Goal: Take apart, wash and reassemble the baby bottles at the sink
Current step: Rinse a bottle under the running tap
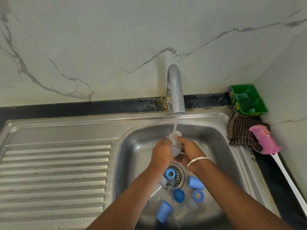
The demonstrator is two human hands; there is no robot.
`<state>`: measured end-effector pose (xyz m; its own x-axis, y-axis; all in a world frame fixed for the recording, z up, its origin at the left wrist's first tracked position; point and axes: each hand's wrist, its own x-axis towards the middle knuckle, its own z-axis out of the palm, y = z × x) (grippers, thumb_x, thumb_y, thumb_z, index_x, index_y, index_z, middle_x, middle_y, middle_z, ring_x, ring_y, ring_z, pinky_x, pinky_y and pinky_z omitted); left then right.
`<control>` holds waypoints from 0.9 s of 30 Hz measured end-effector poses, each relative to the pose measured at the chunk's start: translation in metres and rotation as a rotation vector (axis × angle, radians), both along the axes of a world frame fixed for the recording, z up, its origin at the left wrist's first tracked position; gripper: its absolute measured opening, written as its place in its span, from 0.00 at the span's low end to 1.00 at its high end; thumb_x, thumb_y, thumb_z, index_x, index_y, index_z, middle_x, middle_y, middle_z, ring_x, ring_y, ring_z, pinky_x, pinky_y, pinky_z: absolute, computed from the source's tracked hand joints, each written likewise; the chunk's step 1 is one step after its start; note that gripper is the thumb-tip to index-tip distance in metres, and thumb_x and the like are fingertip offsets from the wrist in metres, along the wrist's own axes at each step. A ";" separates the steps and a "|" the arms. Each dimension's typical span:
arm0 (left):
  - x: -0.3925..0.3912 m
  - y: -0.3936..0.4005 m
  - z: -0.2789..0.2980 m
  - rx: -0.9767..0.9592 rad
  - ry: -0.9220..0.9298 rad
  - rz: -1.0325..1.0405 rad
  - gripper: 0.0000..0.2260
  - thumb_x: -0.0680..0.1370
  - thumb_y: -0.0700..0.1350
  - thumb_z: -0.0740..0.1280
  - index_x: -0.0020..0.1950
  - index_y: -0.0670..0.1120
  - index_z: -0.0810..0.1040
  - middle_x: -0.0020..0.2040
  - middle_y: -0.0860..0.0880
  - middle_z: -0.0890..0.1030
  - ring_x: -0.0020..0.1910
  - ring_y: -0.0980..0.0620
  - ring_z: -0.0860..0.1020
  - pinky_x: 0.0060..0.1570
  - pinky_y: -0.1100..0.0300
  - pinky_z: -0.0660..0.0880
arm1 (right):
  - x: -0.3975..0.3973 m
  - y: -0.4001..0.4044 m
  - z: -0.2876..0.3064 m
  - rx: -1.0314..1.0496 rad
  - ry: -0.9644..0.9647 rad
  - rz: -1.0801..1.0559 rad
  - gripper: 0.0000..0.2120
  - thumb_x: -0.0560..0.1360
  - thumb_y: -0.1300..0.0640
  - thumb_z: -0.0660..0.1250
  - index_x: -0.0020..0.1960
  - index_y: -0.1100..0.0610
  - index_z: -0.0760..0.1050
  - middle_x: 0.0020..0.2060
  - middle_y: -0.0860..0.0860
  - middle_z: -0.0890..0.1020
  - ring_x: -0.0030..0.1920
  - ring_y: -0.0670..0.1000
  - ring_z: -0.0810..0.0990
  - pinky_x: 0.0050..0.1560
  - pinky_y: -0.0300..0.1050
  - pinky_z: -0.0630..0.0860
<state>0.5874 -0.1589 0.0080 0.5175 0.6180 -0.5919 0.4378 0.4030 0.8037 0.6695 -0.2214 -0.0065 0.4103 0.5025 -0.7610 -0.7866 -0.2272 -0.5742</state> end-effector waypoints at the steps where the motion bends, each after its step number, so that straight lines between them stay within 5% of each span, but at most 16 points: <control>1: -0.001 0.004 -0.001 -0.035 0.038 -0.053 0.06 0.79 0.42 0.62 0.53 0.48 0.77 0.50 0.46 0.82 0.45 0.52 0.79 0.41 0.58 0.73 | -0.001 -0.005 0.001 -0.004 -0.085 0.073 0.07 0.77 0.58 0.68 0.52 0.60 0.79 0.41 0.58 0.84 0.36 0.54 0.84 0.38 0.47 0.79; 6: -0.021 0.015 -0.011 0.041 0.068 -0.145 0.17 0.71 0.29 0.61 0.54 0.44 0.79 0.46 0.48 0.80 0.43 0.55 0.76 0.37 0.64 0.70 | -0.004 -0.023 -0.018 -0.112 -0.819 0.447 0.23 0.64 0.56 0.81 0.56 0.50 0.79 0.48 0.45 0.84 0.48 0.43 0.82 0.49 0.39 0.79; 11: -0.037 0.013 -0.020 0.208 0.035 -0.092 0.17 0.74 0.30 0.62 0.56 0.48 0.78 0.52 0.51 0.82 0.53 0.56 0.79 0.48 0.67 0.74 | -0.003 -0.025 -0.015 -0.140 -1.239 0.556 0.27 0.63 0.55 0.80 0.60 0.48 0.77 0.51 0.44 0.83 0.50 0.45 0.80 0.52 0.39 0.76; 19: -0.032 0.012 -0.023 0.304 -0.011 -0.220 0.23 0.66 0.35 0.76 0.55 0.55 0.76 0.51 0.54 0.83 0.51 0.57 0.81 0.47 0.66 0.76 | -0.006 -0.024 -0.020 0.027 -0.934 0.366 0.28 0.64 0.66 0.79 0.54 0.40 0.76 0.49 0.42 0.84 0.51 0.42 0.82 0.50 0.34 0.78; 25: -0.025 0.022 -0.019 0.423 0.001 -0.308 0.25 0.66 0.46 0.81 0.58 0.52 0.74 0.52 0.56 0.81 0.50 0.60 0.79 0.43 0.72 0.74 | 0.017 -0.026 -0.009 0.245 -0.598 0.343 0.27 0.62 0.58 0.69 0.62 0.55 0.77 0.53 0.52 0.84 0.54 0.52 0.82 0.50 0.45 0.80; 27: -0.023 0.022 -0.021 0.408 -0.015 -0.244 0.27 0.63 0.45 0.81 0.58 0.54 0.74 0.53 0.56 0.82 0.52 0.57 0.80 0.49 0.66 0.76 | 0.028 -0.016 0.000 0.087 -0.821 0.244 0.21 0.69 0.62 0.67 0.62 0.54 0.77 0.55 0.50 0.83 0.54 0.52 0.82 0.55 0.49 0.79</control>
